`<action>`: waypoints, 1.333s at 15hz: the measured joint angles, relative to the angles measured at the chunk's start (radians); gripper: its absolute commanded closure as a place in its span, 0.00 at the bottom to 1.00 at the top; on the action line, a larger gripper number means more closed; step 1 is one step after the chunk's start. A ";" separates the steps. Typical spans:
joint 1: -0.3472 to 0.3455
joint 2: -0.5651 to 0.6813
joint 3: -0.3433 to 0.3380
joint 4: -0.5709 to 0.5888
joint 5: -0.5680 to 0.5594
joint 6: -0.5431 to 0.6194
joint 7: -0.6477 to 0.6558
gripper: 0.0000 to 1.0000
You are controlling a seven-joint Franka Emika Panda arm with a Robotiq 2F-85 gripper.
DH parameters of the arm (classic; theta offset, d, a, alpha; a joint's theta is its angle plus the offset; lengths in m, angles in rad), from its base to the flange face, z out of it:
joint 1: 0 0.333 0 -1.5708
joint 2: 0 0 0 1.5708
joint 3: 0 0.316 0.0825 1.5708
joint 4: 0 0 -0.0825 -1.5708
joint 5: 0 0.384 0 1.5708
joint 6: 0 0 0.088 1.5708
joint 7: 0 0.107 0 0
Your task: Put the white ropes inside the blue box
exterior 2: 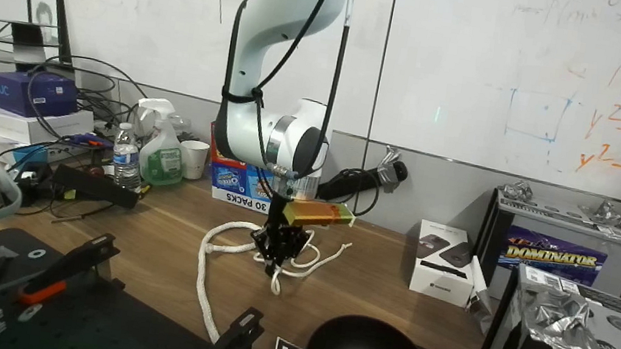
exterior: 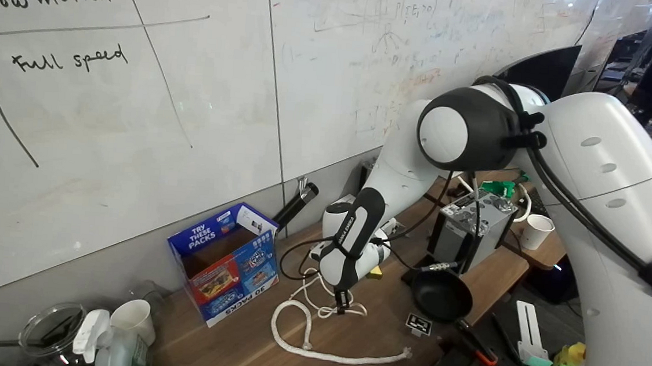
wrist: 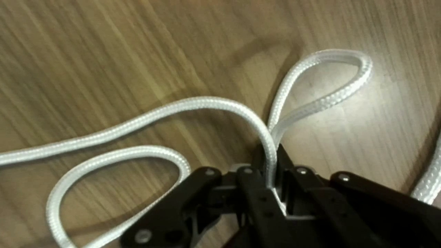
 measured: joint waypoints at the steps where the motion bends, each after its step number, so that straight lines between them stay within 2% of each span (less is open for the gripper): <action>1: 0.000 0.000 0.001 0.001 0.000 0.000 0.006 0.93; 4: -0.006 -0.019 0.020 0.001 0.004 -0.004 0.035 0.92; 6: -0.016 -0.058 0.056 -0.002 0.016 -0.042 0.055 0.92; 10: -0.033 -0.178 0.150 0.003 0.096 -0.198 0.063 0.92; 14: -0.026 -0.325 0.221 0.050 0.230 -0.366 0.063 0.92; 17: 0.010 -0.423 0.229 0.110 0.323 -0.433 0.098 0.93; 20: 0.068 -0.480 0.211 0.188 0.360 -0.435 0.211 0.93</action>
